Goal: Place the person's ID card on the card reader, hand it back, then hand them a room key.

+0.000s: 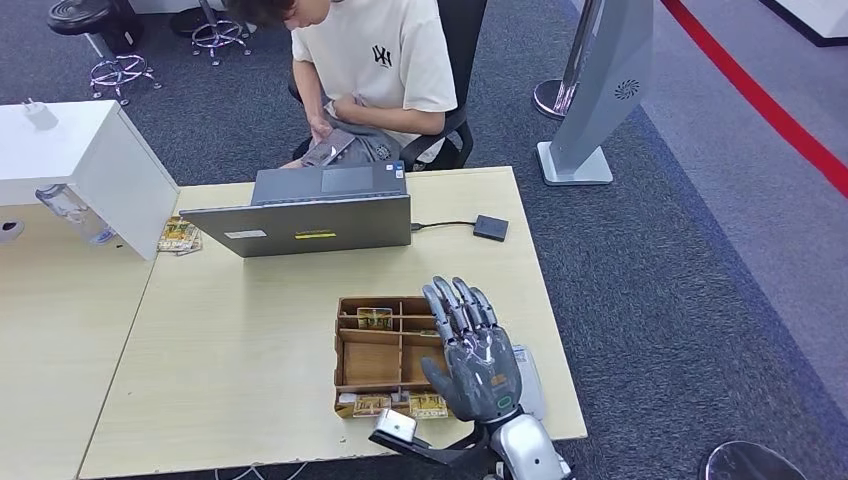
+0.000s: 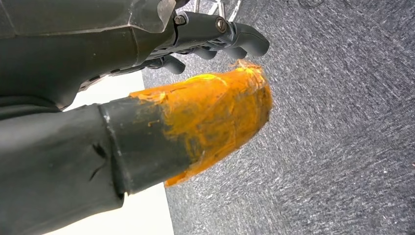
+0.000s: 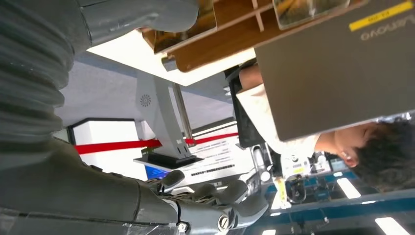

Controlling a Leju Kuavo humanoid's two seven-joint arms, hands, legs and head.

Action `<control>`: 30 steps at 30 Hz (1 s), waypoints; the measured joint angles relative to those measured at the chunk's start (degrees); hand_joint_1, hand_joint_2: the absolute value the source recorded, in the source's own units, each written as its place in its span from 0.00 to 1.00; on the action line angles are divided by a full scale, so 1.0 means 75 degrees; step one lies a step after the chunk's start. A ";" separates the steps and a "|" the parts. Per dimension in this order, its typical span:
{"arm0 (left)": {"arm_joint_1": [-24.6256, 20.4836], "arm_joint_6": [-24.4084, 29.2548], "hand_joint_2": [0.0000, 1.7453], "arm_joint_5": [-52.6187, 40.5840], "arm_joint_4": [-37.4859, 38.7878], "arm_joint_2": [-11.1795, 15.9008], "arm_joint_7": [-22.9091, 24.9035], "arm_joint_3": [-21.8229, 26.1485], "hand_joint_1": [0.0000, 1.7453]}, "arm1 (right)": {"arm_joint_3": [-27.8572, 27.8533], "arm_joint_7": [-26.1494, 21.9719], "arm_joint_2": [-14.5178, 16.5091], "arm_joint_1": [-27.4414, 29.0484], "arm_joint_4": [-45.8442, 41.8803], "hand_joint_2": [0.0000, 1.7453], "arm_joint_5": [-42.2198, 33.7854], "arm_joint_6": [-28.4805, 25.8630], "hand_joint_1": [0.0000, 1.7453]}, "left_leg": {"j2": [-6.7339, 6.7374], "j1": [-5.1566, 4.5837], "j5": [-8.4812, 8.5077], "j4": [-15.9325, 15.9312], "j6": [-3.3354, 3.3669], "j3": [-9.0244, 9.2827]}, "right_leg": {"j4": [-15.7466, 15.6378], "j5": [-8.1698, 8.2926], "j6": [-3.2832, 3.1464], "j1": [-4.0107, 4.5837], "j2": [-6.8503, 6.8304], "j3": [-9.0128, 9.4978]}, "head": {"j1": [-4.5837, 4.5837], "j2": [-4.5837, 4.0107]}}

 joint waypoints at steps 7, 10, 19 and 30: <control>0.0000 0.0000 0.00 -0.0003 0.0000 0.0000 -0.0003 0.0008 0.00 | 0.0238 0.0106 -0.0160 -0.0013 0.0199 1.00 0.0013 0.0000 0.29 | 0.0000 0.0001 0.0000 0.0000 0.0000 0.0000 | 0.0000 -0.0001 0.0000 0.0000 0.0000 -0.0001 | 0.0000 0.0000; 0.0000 0.0000 0.00 -0.0004 0.0000 0.0000 -0.0003 0.0014 0.00 | 0.0293 0.0125 -0.0200 -0.0013 0.0237 1.00 0.0013 -0.0001 0.32 | 0.0000 0.0001 0.0000 0.0000 0.0000 0.0000 | 0.0000 -0.0001 0.0000 0.0000 0.0000 -0.0001 | 0.0000 0.0000; 0.0000 0.0000 0.00 -0.0007 0.0000 0.0000 -0.0003 0.0047 0.00 | 0.0342 0.0246 -0.0252 -0.0039 0.0300 1.00 0.0052 -0.0003 0.38 | 0.0000 0.0000 0.0000 0.0000 0.0000 0.0000 | 0.0000 0.0000 0.0000 0.0000 0.0000 0.0000 | 0.0000 0.0000; 0.0000 -0.0020 0.00 -0.0031 0.0000 0.0003 -0.0003 0.0063 0.00 | 0.0399 0.0638 -0.0346 -0.0253 0.0452 1.00 0.0025 -0.0003 0.49 | 0.0000 0.0000 0.0000 0.0000 0.0000 0.0000 | 0.0000 0.0000 0.0000 0.0000 0.0000 0.0000 | 0.0000 0.0000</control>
